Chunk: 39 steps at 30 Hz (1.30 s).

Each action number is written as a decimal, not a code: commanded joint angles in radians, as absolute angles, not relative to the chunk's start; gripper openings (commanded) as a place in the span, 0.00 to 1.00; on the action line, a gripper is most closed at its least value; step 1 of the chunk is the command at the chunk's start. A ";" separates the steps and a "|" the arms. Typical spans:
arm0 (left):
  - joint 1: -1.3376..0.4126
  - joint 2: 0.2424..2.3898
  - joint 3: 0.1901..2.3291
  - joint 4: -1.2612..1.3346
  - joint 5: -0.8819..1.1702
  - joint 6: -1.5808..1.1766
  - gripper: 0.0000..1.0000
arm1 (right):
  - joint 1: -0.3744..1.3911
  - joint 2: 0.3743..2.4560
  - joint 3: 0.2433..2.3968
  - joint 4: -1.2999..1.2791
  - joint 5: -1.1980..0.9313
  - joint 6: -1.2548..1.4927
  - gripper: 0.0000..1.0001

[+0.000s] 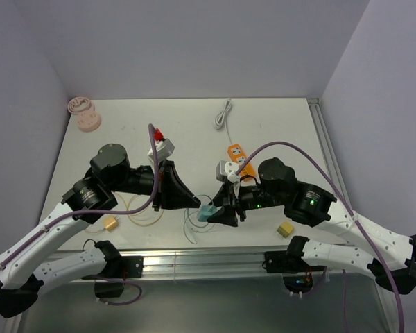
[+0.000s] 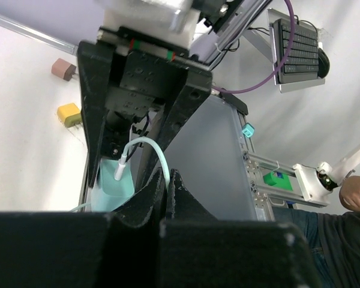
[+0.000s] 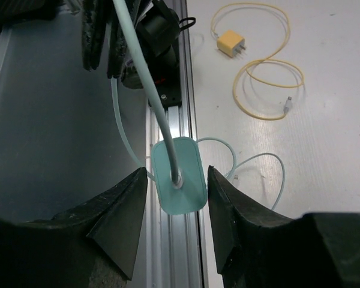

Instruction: Insert the plug

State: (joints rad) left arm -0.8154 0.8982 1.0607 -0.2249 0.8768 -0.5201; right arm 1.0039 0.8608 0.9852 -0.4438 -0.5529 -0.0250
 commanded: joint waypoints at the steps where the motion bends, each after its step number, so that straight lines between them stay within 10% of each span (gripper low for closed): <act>1: -0.818 0.893 1.098 -0.137 0.920 -0.541 0.00 | 1.008 0.877 1.032 -0.430 -0.597 -0.052 0.52; 12: -0.819 0.899 1.094 -0.138 0.928 -0.537 0.00 | 1.008 0.913 1.061 -0.439 -0.621 -0.067 0.37; 18: -0.818 0.893 1.107 -0.195 0.870 -0.509 0.02 | 1.009 0.965 1.092 -0.446 -0.600 -0.057 0.00; 20: -0.819 0.888 1.138 -0.302 0.673 -0.489 0.20 | 1.008 0.980 1.104 -0.442 -0.545 -0.045 0.00; 25: -0.819 0.891 1.178 -0.479 0.143 -0.535 0.26 | 1.008 1.054 1.149 -0.439 -0.226 -0.003 0.00; 32: -0.819 0.877 1.155 -0.482 -0.152 -0.580 0.99 | 1.008 1.274 1.340 -0.442 0.064 0.048 0.00; 39: -0.819 0.707 1.118 -0.526 -0.440 -0.641 0.99 | 0.962 1.437 1.466 -0.401 0.132 0.048 0.00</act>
State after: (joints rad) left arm -0.8143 0.7921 1.1172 -0.5076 -0.2474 -0.5957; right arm 0.9890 1.4090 1.4040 -0.4625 0.0502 0.0368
